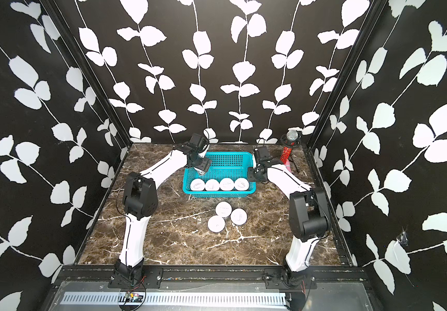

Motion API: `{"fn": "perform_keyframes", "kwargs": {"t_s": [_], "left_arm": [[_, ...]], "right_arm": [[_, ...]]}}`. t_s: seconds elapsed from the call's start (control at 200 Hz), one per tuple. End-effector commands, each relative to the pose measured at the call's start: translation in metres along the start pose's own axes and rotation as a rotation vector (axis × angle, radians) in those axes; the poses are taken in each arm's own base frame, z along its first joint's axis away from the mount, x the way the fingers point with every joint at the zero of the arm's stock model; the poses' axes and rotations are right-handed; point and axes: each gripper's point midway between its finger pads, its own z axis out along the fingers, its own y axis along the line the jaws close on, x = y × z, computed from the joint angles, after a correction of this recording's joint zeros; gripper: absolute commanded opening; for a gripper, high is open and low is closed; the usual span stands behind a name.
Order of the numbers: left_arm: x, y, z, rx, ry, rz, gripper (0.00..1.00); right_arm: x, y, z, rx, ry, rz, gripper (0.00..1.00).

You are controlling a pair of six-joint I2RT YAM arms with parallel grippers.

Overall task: Put the yogurt in the basket
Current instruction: Place the yogurt in the basket, then pick up the yogurt from the center of the board.

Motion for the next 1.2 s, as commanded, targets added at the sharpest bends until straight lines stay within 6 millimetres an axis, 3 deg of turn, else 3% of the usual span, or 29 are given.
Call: {"fn": "perform_keyframes", "kwargs": {"t_s": [0.0, 0.12, 0.26, 0.615, 0.675, 0.705, 0.825, 0.845, 1.195], "left_arm": [[-0.021, 0.007, -0.052, 0.019, -0.087, -0.013, 0.85], [-0.026, 0.008, -0.081, 0.039, -0.147, -0.032, 0.85], [-0.022, 0.012, -0.111, 0.039, -0.198, -0.047, 0.85], [0.015, 0.027, -0.167, 0.023, -0.294, -0.129, 0.85], [0.024, 0.032, -0.173, 0.009, -0.295, -0.138, 0.86], [0.028, 0.033, -0.176, 0.004, -0.296, -0.142, 0.86], [0.051, 0.036, -0.182, 0.012, -0.283, -0.173, 0.86], [0.054, 0.036, -0.182, 0.015, -0.282, -0.182, 0.86], [0.114, 0.043, -0.195, -0.006, -0.271, -0.264, 0.86]], "right_arm": [[-0.008, 0.004, -0.011, -0.004, -0.025, -0.007, 0.45], [-0.011, 0.005, -0.016, -0.001, -0.029, -0.013, 0.54], [-0.016, 0.006, -0.026, -0.002, -0.059, -0.024, 0.57], [-0.019, 0.013, -0.061, -0.013, -0.141, -0.076, 0.71], [-0.015, 0.015, -0.061, -0.013, -0.132, -0.094, 0.72], [-0.017, 0.019, -0.074, -0.022, -0.161, -0.109, 0.73], [-0.015, 0.030, -0.087, -0.040, -0.180, -0.156, 0.75], [-0.004, 0.029, -0.081, -0.037, -0.153, -0.165, 0.75], [0.036, 0.068, -0.095, -0.064, -0.122, -0.311, 0.76]]}}
